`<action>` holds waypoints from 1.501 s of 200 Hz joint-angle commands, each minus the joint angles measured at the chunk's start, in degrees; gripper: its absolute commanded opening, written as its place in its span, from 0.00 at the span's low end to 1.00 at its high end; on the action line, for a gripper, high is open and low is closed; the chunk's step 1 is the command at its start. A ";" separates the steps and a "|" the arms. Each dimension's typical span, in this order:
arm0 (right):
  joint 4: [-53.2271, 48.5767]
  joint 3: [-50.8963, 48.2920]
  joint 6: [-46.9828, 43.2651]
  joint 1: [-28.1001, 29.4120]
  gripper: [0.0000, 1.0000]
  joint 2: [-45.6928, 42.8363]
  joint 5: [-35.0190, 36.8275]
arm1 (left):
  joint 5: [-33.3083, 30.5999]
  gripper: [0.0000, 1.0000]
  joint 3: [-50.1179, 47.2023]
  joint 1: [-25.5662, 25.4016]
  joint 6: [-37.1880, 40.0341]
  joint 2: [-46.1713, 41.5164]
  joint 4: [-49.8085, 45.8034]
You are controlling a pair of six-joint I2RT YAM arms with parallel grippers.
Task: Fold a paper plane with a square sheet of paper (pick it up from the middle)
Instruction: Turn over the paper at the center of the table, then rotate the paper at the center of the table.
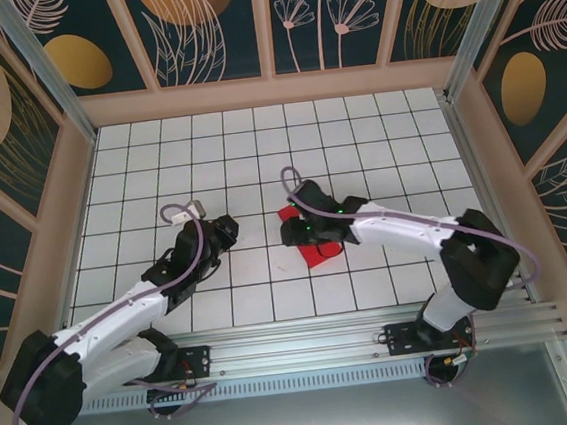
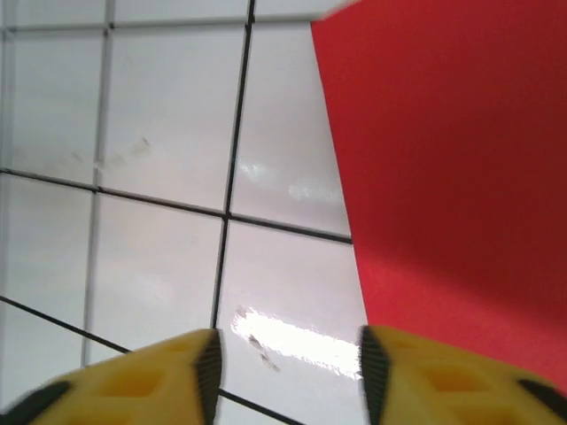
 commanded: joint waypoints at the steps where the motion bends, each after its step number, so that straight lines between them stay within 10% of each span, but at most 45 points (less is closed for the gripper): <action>1: 15.66 -9.53 1.02 -5.70 0.31 -5.08 -12.64 | 12.41 0.19 3.45 -0.04 2.04 6.52 8.58; 75: 35.73 -20.72 3.91 -15.09 0.09 4.07 -32.13 | 23.06 0.13 8.36 -0.93 -1.03 21.69 15.54; 136: 30.58 -20.97 6.98 -12.65 0.08 11.05 -22.56 | 24.87 0.15 9.79 -1.26 -0.69 25.02 14.50; 213: 42.59 -25.47 39.06 -1.11 0.09 7.19 -4.77 | 26.97 0.10 10.55 -1.53 -0.95 27.29 13.19; 300: 37.36 -25.24 26.46 -8.84 0.12 -4.85 -11.36 | 29.86 0.00 7.28 -6.10 -4.30 25.96 15.96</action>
